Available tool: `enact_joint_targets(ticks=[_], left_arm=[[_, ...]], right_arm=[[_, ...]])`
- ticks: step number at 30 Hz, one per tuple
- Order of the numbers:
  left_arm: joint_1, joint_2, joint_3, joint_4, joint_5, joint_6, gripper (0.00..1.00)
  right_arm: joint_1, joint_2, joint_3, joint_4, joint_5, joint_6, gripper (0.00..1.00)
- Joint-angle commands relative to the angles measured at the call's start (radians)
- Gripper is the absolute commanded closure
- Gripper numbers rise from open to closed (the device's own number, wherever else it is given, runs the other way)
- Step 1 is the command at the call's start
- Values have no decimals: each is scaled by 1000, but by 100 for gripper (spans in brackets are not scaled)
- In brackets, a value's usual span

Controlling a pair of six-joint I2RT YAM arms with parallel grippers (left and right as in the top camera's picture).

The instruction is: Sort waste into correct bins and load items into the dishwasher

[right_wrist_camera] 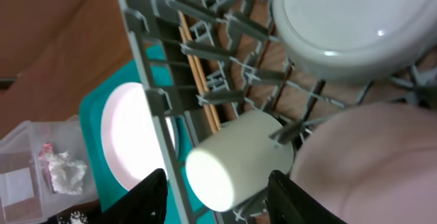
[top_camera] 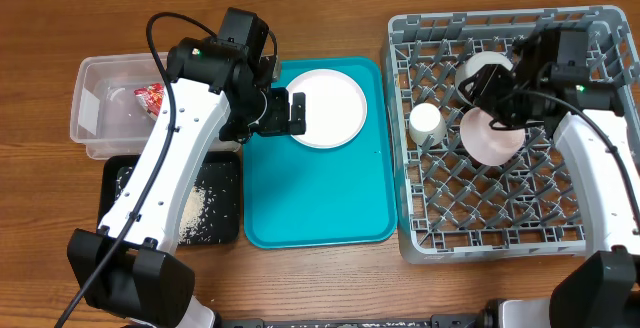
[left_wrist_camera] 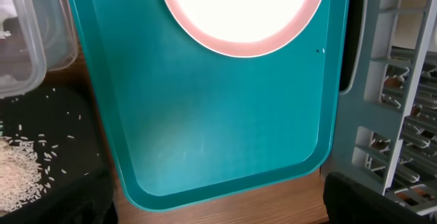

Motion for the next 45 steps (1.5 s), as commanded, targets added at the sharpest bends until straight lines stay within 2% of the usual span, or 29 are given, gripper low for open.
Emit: enact_joint_targets(ticks=[1, 6, 10, 12, 20, 26, 32, 36, 40, 45], left_arm=[[11, 0, 21, 1, -20, 15, 0], [11, 0, 21, 11, -20, 15, 0], [11, 0, 21, 21, -20, 14, 0], [11, 0, 21, 23, -19, 14, 0], [11, 0, 21, 18, -19, 15, 0], [11, 0, 21, 14, -19, 15, 0], [11, 0, 21, 12, -20, 15, 0], [11, 0, 21, 12, -20, 15, 0], [18, 0, 21, 37, -25, 15, 0], [130, 0, 57, 61, 38, -34, 0]], right_arm=[[3, -1, 42, 7, -10, -21, 51], [7, 0, 39, -35, -10, -20, 54], [18, 0, 18, -72, -10, -21, 68], [20, 2, 6, -103, 14, -20, 71], [23, 2, -75, -182, 261, -20, 70], [23, 2, -116, -180, 271, -19, 69], [23, -2, -53, -189, 271, -15, 67], [23, -2, -26, -184, 240, -13, 66], [26, -2, -23, -118, 60, -22, 65], [112, -2, -23, -22, 8, -47, 66]])
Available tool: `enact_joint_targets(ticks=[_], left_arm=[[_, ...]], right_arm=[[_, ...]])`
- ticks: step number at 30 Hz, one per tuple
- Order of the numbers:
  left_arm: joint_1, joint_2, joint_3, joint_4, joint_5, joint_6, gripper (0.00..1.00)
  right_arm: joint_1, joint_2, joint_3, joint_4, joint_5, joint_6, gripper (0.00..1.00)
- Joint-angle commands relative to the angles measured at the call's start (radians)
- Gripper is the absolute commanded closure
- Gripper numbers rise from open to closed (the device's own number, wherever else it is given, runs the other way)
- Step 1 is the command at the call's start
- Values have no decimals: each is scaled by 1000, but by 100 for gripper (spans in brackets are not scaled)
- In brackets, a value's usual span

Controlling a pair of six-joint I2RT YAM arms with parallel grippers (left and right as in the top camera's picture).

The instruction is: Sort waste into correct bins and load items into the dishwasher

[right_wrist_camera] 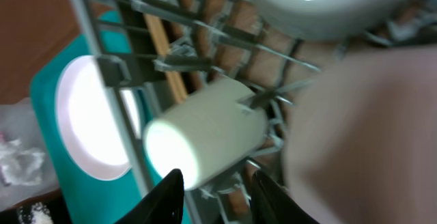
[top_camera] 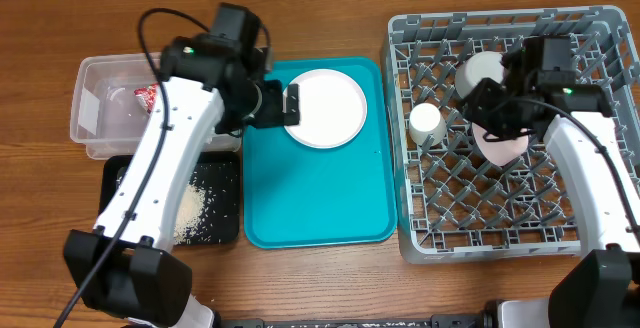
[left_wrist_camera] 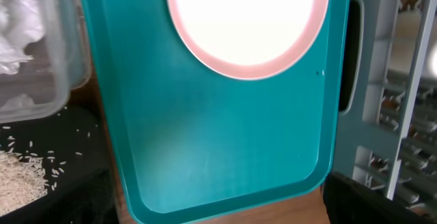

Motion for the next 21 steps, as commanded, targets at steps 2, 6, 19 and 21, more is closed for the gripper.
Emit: enact_joint_targets(ticks=[2, 6, 19, 21], left_arm=[[156, 0, 68, 23, 124, -28, 0], [306, 0, 72, 38, 261, -28, 0], [478, 0, 70, -60, 272, -27, 0], [477, 0, 70, -60, 272, -27, 0]], right_arm=[[122, -2, 27, 69, -61, -21, 66], [270, 0, 26, 166, 19, -21, 65], [727, 228, 24, 522, 348, -43, 52], [762, 280, 24, 588, 351, -94, 51]])
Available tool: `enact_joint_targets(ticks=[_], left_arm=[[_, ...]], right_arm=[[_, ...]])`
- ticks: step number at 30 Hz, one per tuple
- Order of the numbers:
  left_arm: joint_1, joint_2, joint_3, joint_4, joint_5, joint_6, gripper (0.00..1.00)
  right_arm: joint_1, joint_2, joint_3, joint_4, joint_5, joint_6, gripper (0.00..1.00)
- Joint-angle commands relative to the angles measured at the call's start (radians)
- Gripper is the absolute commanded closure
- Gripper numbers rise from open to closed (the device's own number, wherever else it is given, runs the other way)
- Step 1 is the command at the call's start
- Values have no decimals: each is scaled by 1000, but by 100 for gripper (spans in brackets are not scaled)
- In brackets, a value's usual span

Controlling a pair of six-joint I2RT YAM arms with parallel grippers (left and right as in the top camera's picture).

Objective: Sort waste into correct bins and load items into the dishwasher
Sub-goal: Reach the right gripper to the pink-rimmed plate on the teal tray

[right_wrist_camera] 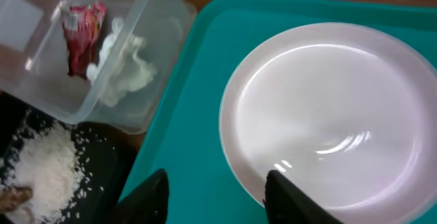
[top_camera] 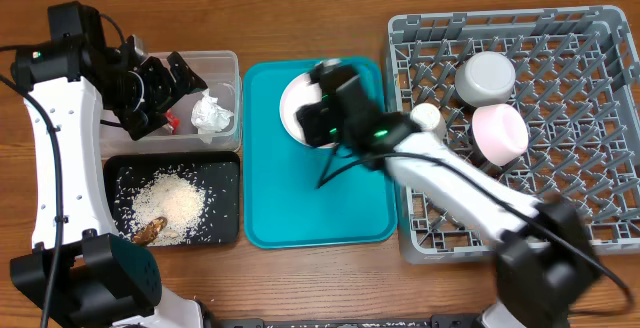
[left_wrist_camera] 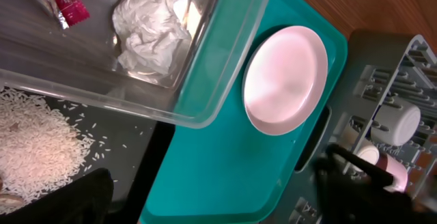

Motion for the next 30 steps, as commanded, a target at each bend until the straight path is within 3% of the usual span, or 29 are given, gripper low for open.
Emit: enact_joint_targets(ticks=[1, 12, 18, 23, 27, 30], left_arm=[[-2, 0, 22, -2, 23, -3, 0], [-2, 0, 22, -2, 22, -3, 0], [-2, 0, 22, -2, 22, -3, 0], [-4, 0, 22, -2, 22, -3, 0], [-5, 0, 22, -2, 22, -3, 0], [-5, 0, 22, -2, 22, -3, 0]], right_arm=[[46, 78, 18, 69, 80, -74, 50], [76, 210, 18, 335, 124, -333, 48], [74, 301, 18, 424, 124, -404, 33], [74, 346, 18, 425, 124, -404, 29], [74, 349, 18, 367, 124, -404, 38], [74, 349, 19, 285, 123, -403, 38]])
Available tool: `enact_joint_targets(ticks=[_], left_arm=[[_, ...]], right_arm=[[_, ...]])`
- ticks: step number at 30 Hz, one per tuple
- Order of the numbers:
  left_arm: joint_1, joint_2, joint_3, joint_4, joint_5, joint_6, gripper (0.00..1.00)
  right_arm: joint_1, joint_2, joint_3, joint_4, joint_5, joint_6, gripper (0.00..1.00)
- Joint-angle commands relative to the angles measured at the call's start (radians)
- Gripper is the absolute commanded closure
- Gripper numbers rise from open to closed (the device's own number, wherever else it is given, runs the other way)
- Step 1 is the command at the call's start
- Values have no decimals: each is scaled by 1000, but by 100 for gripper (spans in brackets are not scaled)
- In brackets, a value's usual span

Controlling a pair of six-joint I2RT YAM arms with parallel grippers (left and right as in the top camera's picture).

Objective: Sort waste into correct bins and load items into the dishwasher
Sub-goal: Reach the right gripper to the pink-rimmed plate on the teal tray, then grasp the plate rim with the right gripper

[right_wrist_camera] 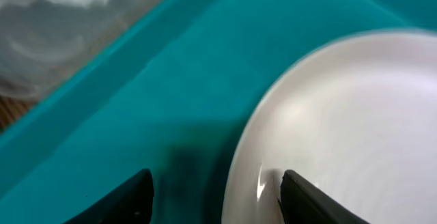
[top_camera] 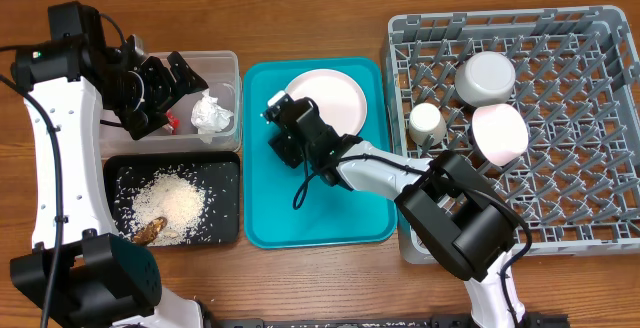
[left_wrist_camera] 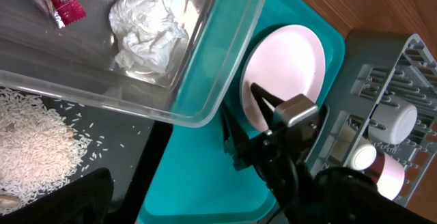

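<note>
A white plate with a pink rim (top_camera: 330, 103) lies at the back of the teal tray (top_camera: 320, 208). My right gripper (top_camera: 283, 133) is low on the tray at the plate's left edge. In the right wrist view it stands open (right_wrist_camera: 215, 197), and the plate's rim (right_wrist_camera: 341, 115) runs between its two fingers. My left gripper (top_camera: 160, 83) hovers open over the clear bin (top_camera: 225, 58), nothing between its fingers (left_wrist_camera: 68, 197). The bin holds a crumpled tissue (left_wrist_camera: 147, 33) and a red wrapper.
The grey dish rack (top_camera: 590, 28) on the right holds a white bowl (top_camera: 487, 75), a cup (top_camera: 427, 123) and a pink bowl (top_camera: 500, 133). A black tray (top_camera: 225, 198) with loose rice (top_camera: 165, 203) sits in front of the clear bin. My right arm stretches across the tray.
My right gripper has dropped from above the plate to the tray at the plate's left rim, still open. The left arm has not moved.
At first my left gripper was beside the plate on the tray and my right gripper was in the rack at the pink bowl. Later the left arm stood over the clear bin and the right gripper over the plate; now it straddles the rim.
</note>
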Motion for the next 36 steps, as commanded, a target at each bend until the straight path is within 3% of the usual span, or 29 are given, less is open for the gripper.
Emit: enact_joint_targets(ticks=[1, 8, 28, 34, 36], left_arm=[[-5, 0, 22, -2, 14, -3, 0], [-5, 0, 22, -2, 14, -3, 0], [-5, 0, 22, -2, 14, -3, 0], [-5, 0, 22, -2, 14, -3, 0], [-5, 0, 22, -1, 14, -3, 0]], right_arm=[[-3, 6, 15, -67, 9, -6, 34], [-2, -24, 18, -263, -76, 5, 32], [-3, -295, 18, -593, -189, 137, 33], [-3, -317, 18, -536, -190, 136, 37], [-3, -317, 18, -483, -221, 136, 30]])
